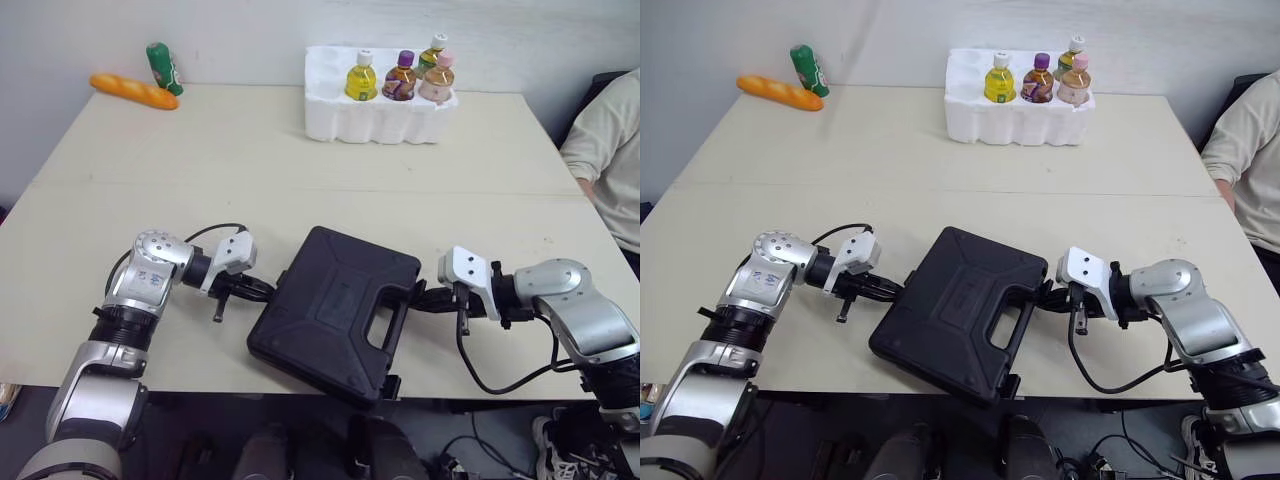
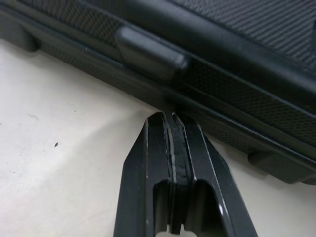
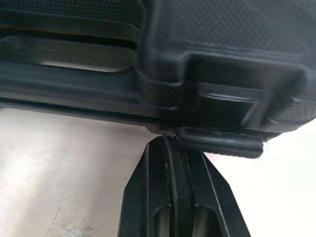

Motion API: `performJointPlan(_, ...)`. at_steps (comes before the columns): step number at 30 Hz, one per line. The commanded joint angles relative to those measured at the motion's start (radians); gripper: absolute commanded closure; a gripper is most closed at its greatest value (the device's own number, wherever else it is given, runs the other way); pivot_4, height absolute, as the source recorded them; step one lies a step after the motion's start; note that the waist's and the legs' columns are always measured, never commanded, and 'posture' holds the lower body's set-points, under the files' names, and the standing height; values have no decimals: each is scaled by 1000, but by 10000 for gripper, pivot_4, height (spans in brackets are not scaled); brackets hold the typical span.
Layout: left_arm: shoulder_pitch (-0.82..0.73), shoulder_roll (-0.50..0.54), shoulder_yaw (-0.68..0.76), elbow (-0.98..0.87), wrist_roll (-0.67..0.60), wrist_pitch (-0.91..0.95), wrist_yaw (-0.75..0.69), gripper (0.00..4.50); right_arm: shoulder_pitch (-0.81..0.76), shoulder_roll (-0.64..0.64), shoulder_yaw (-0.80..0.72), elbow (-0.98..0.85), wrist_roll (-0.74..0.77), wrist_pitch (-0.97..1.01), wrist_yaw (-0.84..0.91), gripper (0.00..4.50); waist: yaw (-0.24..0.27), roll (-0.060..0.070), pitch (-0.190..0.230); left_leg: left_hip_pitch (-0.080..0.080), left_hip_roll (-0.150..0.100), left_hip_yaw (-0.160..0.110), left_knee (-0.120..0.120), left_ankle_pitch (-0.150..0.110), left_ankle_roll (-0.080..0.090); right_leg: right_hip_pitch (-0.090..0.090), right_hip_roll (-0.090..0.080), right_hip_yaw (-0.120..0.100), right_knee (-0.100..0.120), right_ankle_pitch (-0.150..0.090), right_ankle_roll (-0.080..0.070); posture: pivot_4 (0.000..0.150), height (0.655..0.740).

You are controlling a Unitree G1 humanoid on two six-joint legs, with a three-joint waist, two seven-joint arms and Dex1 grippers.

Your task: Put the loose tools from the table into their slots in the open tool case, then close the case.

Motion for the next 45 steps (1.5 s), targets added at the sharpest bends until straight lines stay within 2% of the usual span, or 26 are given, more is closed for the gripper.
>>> performJointPlan(1, -54, 16, 22, -46, -39, 32, 12, 44749, 42, -33, -68, -46, -8, -2, -42, 45000, 0, 0, 0, 0, 0, 0, 0, 0, 0, 0, 0, 0, 0, 0, 0, 1500, 7367)
performJointPlan(4, -124, -23, 36, -103, -118, 148, 12, 44749, 91, -42, -112, -72, -27, 14, -112, 45000, 5, 0, 0, -1, 0, 0, 0, 0, 0, 0, 0, 0, 0, 0, 0, 1500, 7367)
performJointPlan(6, -181, -90, 38, -139, -169, 238, 46, 44749, 123, -36, -152, -101, -21, 43, -161, 45000, 19, 0, 0, -1, 0, 0, 0, 0, 0, 0, 0, 0, 0, 0, 0, 1500, 7367)
performJointPlan(9, -236, -184, 16, -143, -180, 286, 115, 44749, 158, -21, -191, -156, 3, 92, -207, 45000, 21, 0, 0, -2, 0, -2, 4, 0, 1, 2, 0, 0, 0, 0, 0, 1500, 7367)
performJointPlan(13, -302, -327, -64, -42, -128, 230, 198, 44749, 207, 3, -225, -239, 29, 156, -265, 45000, 20, 0, 0, -1, 0, -1, 4, 0, 1, 3, 1, -1, 0, 0, 0, 1500, 7367)
performJointPlan(19, -390, -451, -178, 183, -31, 115, 228, 44749, 252, 10, -255, -307, 38, 209, -315, 45000, 15, 0, 0, 1, 1, 1, 4, 0, 1, 2, 3, -1, 0, 0, 0, 1500, 7367)
performJointPlan(23, -398, -462, -266, 262, 53, 13, 199, 44749, 278, 16, -284, -353, 67, 246, -335, 45000, 17, 0, 0, 1, 1, 1, 4, 0, 1, 2, 3, -1, 0, 0, 0, 1500, 7367)
performJointPlan(30, -367, -450, -393, 355, 215, -156, 254, 44749, 280, 41, -277, -383, 89, 266, -372, 45000, 19, 0, -1, 4, 1, -2, 4, -1, 1, 7, 1, 3, -6, 0, 0, 1500, 7367)
performJointPlan(45, -350, -474, -381, 384, 232, -185, 287, 44749, 209, 105, -200, -416, 122, 323, -398, 45000, 11, 1, -9, 6, 2, -2, 4, -3, 3, 8, 0, 4, -5, 0, -1, 1500, 7367)
